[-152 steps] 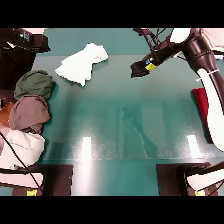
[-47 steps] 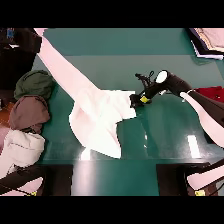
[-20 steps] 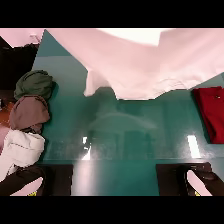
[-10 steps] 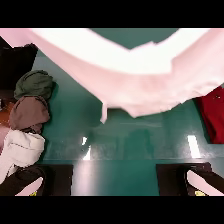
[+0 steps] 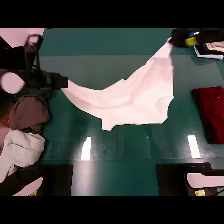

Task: Fold the shirts.

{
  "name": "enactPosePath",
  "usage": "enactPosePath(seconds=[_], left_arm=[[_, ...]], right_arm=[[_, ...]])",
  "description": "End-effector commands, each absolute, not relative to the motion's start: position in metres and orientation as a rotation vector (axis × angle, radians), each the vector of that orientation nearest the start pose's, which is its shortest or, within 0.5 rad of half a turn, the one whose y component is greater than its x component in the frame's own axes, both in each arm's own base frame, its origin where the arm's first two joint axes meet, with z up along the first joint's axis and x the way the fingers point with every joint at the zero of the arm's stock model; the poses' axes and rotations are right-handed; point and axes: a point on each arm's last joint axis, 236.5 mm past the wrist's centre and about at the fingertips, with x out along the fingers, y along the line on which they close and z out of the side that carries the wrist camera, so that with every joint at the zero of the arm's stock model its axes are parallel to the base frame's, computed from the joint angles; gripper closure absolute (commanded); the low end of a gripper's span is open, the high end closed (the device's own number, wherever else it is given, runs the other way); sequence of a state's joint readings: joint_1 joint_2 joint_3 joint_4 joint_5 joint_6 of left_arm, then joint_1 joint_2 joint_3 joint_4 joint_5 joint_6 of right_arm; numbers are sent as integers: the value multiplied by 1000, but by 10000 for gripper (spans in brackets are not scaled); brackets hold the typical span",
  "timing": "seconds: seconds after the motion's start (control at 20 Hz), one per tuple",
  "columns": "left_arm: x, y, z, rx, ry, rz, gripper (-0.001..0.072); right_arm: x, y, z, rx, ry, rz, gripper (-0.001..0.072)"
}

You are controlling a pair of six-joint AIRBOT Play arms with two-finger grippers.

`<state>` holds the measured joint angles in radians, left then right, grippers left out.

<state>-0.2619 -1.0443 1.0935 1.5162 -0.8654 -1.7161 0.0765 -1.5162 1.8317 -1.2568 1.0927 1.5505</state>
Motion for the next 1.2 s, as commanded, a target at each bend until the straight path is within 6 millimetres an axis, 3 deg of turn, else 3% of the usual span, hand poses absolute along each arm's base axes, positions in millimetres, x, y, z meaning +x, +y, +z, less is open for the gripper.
enactPosePath(seconds=[0.0, 0.1, 0.2, 0.3, 0.45, 0.55, 0.75, 0.9, 1.1, 1.15], left_arm=[[406, -103, 76, -60, 858, -143, 683], [408, -96, 81, -17, 847, -128, 682], [409, -92, 88, 8, 843, -117, 682], [411, -92, 94, 13, 834, -120, 682], [411, -92, 96, 11, 831, -121, 682], [409, -91, 94, 12, 841, -119, 682], [409, -93, 94, 5, 843, -122, 682], [407, -94, 93, -4, 851, -125, 682], [403, -94, 89, -5, 874, -123, 682], [402, -93, 88, -3, 881, -122, 682]], right_arm=[[547, 125, 133, 200, 841, 299, 219], [538, 112, 125, 203, 899, 284, 198], [512, 91, 113, 158, 1017, 291, 200], [473, 67, 86, 170, 1176, 271, 200], [401, 41, 29, 251, 1394, 214, 201], [353, 42, -7, 352, 1488, 198, 201], [285, 82, -52, 650, 1568, 222, 200], [265, 99, -74, 743, 1575, 205, 200], [280, 111, -87, 782, 1480, 172, 205], [287, 114, -87, 777, 1452, 170, 292]])
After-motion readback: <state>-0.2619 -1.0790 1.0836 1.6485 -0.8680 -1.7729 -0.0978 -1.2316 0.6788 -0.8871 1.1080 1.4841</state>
